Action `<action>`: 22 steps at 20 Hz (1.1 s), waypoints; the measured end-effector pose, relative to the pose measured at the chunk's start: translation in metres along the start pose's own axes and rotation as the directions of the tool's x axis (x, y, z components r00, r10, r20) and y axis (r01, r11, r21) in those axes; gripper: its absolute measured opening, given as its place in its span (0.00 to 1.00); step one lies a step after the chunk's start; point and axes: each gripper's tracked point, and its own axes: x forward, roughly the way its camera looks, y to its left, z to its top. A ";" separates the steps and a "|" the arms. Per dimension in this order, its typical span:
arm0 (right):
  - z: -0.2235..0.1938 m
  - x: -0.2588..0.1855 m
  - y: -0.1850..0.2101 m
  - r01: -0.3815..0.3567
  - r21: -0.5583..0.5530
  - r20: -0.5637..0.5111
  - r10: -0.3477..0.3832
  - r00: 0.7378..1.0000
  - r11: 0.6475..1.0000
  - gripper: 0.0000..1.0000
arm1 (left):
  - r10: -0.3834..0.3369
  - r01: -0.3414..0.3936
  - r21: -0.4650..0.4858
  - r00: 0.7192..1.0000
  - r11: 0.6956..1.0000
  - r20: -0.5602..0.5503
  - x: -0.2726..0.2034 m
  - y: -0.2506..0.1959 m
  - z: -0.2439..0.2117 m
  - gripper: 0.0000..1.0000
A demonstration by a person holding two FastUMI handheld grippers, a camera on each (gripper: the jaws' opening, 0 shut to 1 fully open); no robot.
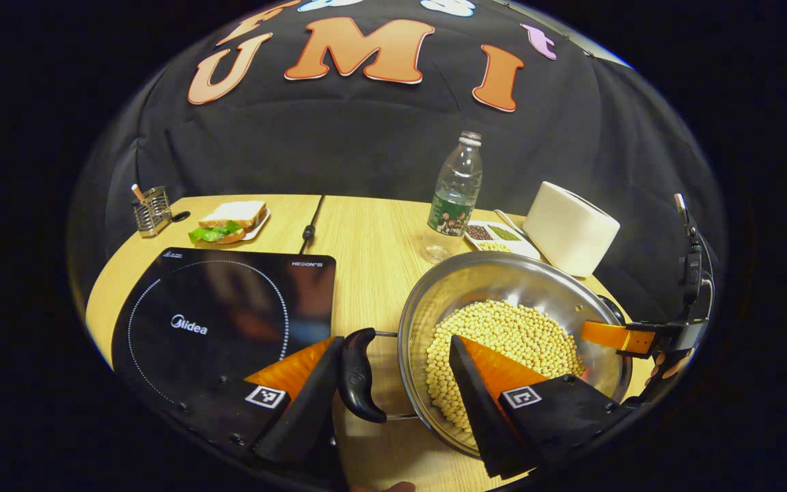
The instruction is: First push the handle of the pot to place it horizontally, then grasp the pot with both hands and set it on the induction cooktop.
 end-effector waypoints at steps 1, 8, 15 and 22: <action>-0.001 -0.001 -0.002 0.004 0.006 0.001 -0.004 1.000 1.000 0.51 | 0.015 -0.015 0.014 1.000 1.000 -0.009 0.004 0.003 -0.002 0.99; -0.003 -0.008 -0.011 0.035 0.072 0.004 -0.035 0.999 0.997 0.43 | 0.053 -0.053 -0.028 0.999 0.998 0.007 0.003 0.010 -0.001 0.57; 0.016 -0.031 0.006 0.020 0.144 0.047 -0.027 0.999 0.989 0.29 | 0.034 -0.034 -0.038 0.999 0.999 -0.001 -0.013 0.013 0.009 0.57; 0.044 -0.068 0.037 -0.010 0.115 0.118 -0.003 0.993 0.993 0.33 | 0.026 -0.023 -0.043 0.997 0.999 0.073 -0.048 0.033 0.046 0.54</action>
